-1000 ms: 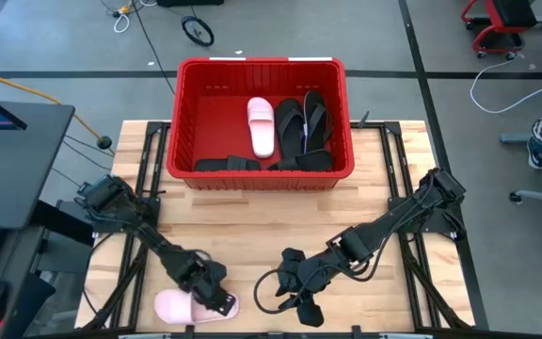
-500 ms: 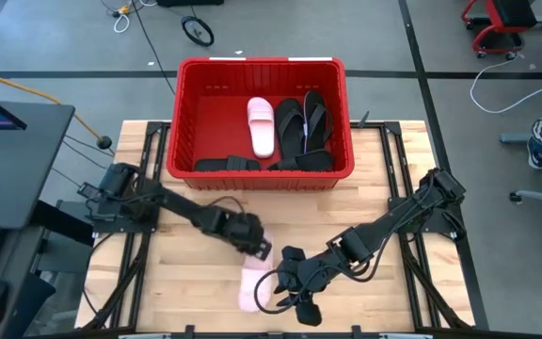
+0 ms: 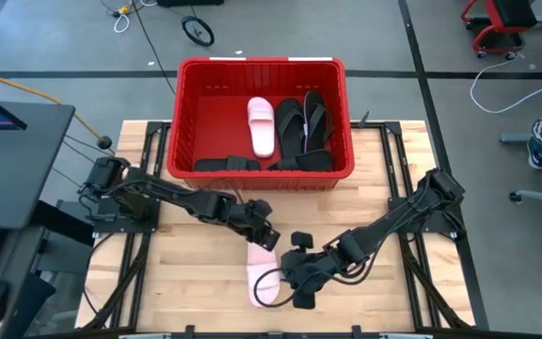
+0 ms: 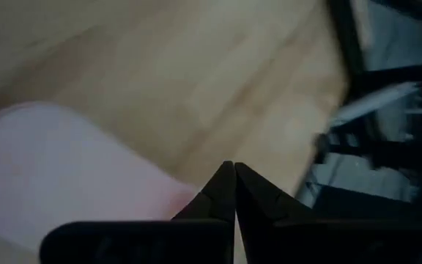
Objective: Pick and place slides into bin
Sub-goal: Put the pink slide into the red bin
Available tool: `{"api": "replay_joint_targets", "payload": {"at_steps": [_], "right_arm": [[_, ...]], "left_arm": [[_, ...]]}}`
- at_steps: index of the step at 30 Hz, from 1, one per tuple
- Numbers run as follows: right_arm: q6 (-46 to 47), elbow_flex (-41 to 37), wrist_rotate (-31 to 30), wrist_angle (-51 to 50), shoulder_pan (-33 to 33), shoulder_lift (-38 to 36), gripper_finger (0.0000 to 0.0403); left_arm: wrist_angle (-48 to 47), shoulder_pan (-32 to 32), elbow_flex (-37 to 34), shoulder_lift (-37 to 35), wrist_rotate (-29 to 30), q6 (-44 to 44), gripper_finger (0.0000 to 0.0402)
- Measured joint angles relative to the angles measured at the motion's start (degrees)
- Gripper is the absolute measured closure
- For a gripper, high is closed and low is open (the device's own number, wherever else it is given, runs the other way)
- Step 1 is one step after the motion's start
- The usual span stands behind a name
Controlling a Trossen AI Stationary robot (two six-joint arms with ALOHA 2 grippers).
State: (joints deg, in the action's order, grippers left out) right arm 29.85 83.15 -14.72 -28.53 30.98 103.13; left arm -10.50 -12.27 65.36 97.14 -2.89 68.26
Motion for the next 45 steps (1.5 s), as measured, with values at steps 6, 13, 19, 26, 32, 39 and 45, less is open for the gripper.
{"api": "replay_joint_targets", "payload": {"at_steps": [6, 13, 19, 26, 32, 39, 45], "right_arm": [[-6.5, -4.7, 2.8, 1.2, -1.5, -0.2, 0.025], [-13.1, -9.2, 15.9, 16.4, -6.7, -0.3, 0.025], [-14.2, -10.7, 18.0, 17.4, -11.8, -0.3, 0.025], [-18.8, -10.7, 24.1, 18.3, -15.3, 1.5, 0.025], [-18.7, -10.7, 29.1, 19.9, -16.5, 6.1, 0.025], [-17.2, -10.7, 33.8, 22.5, -16.7, 11.1, 0.025], [-13.6, -10.6, 43.0, 24.0, -16.5, 14.0, 0.0254]], "left_arm": [[-6.0, -1.8, 7.1, -2.4, -1.9, -3.0, 0.0396], [-19.6, -5.2, 18.9, -5.4, -1.7, -4.8, 0.038], [-22.1, -8.7, 31.1, -7.7, -0.5, -10.3, 0.0384], [-20.7, -15.0, 49.5, -8.6, 7.1, -26.4, 0.0395], [-20.0, -18.1, 58.4, -8.5, 16.9, -44.2, 0.0376], [-20.5, -18.9, 60.7, -8.4, 18.3, -48.4, 0.0376], [-23.2, -18.6, 60.7, -8.4, 18.3, -48.4, 0.039]]}}
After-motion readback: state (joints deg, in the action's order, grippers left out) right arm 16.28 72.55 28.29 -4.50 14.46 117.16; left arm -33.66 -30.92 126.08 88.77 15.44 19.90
